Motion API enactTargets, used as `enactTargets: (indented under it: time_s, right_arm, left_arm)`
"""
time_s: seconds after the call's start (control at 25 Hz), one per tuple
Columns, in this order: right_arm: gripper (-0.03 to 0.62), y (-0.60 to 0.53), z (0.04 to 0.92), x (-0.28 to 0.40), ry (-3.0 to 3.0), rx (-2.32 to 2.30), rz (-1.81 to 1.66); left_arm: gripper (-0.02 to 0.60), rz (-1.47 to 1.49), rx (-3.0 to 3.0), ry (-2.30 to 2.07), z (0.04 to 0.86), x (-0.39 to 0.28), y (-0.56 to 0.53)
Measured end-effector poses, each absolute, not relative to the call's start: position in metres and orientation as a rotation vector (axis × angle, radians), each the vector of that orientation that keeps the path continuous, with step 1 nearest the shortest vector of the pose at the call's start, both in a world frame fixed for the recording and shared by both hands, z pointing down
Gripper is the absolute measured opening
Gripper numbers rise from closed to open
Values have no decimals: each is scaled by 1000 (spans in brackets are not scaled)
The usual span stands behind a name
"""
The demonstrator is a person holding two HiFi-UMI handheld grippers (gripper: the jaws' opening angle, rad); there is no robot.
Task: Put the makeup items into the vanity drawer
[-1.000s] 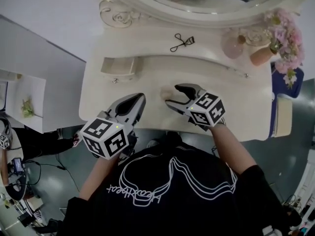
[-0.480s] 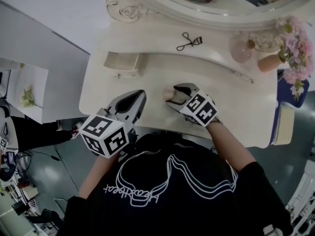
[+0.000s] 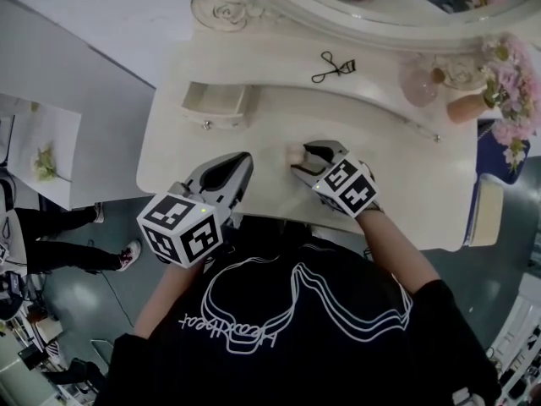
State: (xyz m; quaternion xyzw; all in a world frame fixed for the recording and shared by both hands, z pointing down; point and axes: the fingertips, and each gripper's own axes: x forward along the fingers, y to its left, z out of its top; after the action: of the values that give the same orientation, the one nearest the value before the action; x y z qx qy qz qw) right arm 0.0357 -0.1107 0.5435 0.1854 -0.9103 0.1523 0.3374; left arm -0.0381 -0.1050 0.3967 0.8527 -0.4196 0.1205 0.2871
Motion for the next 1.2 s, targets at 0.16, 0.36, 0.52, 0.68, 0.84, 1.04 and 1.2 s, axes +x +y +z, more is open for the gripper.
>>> enactTargets:
  time_s: [0.16, 0.36, 0.52, 0.68, 0.84, 1.04, 1.2]
  right_arm:
    - [213, -116, 533, 30, -2380, 510, 425]
    - [213, -128, 511, 14, -2403, 560, 436]
    - [213, -141, 490, -1, -2417, 595, 428]
    - [213, -154, 472, -17, -2433, 620, 409]
    - [213, -165, 458, -37, -2454, 643, 384]
    - [215, -183, 445, -61, -2478, 685, 383]
    - [216, -198, 442, -81, -2499, 709, 383]
  left_arm:
    - [5, 326, 2303, -1072, 392, -40, -116]
    - [5, 333, 2338, -1026, 383, -50, -130]
    - [5, 328, 2347, -999, 378, -65, -143]
    - [5, 320, 2356, -977, 374, -79, -154]
    - [5, 306, 2358, -969, 374, -98, -164]
    - [5, 288, 2353, -971, 377, -122, -174]
    - [5, 282, 2351, -969, 380, -139, -179]
